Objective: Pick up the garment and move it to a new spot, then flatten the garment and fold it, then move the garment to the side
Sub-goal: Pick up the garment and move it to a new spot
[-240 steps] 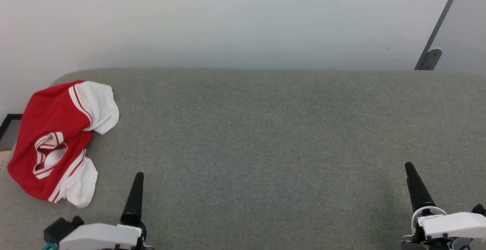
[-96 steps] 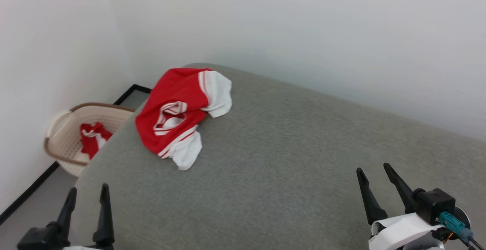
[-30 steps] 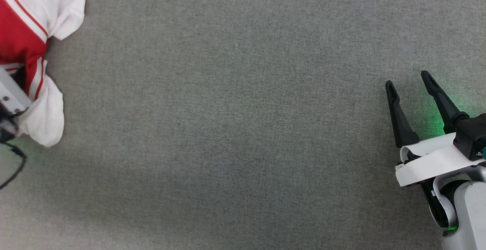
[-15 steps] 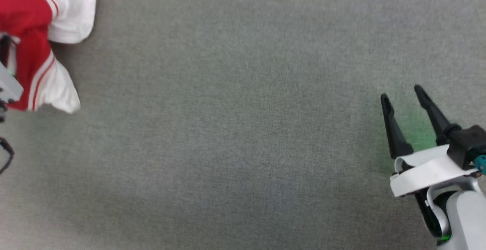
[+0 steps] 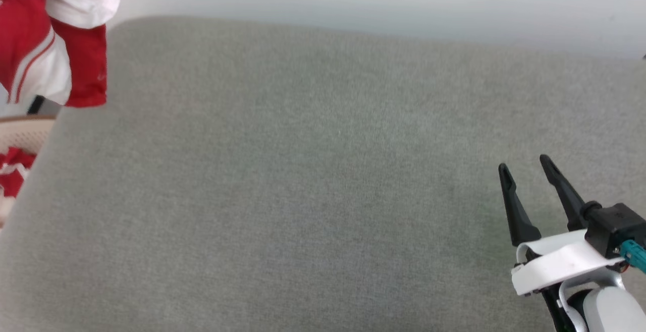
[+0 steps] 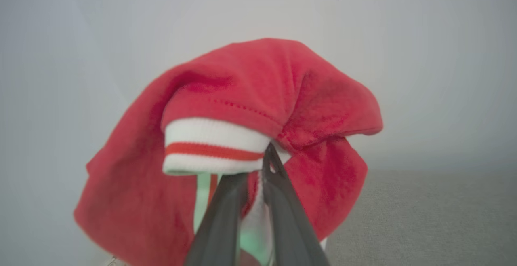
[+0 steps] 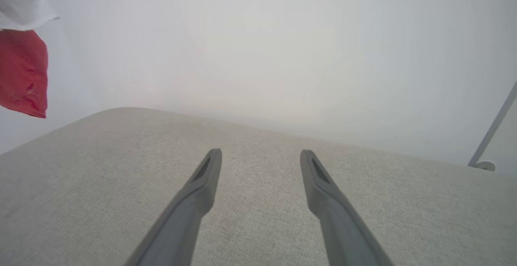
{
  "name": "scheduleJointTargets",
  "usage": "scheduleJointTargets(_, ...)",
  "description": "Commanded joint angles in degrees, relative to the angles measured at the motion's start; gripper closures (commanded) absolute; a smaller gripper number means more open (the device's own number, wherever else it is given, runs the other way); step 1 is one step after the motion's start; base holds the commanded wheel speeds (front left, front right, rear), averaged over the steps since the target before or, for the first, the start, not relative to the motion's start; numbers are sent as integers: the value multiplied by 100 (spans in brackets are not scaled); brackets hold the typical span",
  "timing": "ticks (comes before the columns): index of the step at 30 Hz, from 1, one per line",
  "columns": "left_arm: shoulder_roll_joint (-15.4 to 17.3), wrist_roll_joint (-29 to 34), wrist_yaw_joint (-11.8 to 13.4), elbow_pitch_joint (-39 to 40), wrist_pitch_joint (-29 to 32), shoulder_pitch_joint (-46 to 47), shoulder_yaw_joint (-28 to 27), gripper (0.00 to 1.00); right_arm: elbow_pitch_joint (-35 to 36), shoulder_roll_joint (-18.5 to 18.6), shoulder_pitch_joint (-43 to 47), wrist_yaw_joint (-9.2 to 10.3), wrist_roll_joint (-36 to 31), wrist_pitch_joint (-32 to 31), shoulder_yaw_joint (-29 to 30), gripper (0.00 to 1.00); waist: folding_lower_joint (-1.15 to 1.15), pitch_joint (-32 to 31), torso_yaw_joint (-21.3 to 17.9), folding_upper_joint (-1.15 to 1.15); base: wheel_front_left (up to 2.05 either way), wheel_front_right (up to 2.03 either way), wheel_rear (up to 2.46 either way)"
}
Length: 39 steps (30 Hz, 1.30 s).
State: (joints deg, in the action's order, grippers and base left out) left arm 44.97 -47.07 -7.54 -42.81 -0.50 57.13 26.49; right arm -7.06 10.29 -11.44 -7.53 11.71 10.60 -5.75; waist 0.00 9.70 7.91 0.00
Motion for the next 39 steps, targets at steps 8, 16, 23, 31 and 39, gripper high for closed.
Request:
scheduleJointTargets(8,353,-105,327,1202,673,-212,9,100,116,-28,283,8,84,32,122,0,0,-701,-96,0,0,0,0)
scheduleJointTargets(16,758,-375,1017,3146,1410,-812,-99,100,195,34,335,8,75,61,357,0,0,-690,-458,0,0,0,0)
scheduleJointTargets(23,847,-385,1574,4547,1811,-1216,5,100,213,39,263,8,20,106,594,0,0,-530,-996,0,0,0,0)
scheduleJointTargets(31,452,-287,1789,5293,2154,-1137,398,100,148,-77,248,8,-105,205,886,0,0,-348,-1587,0,0,0,0)
scheduleJointTargets(39,-178,-110,1913,5528,2387,-1150,1015,100,61,-246,267,8,-216,311,1072,0,0,-144,-1972,0,0,0,0)
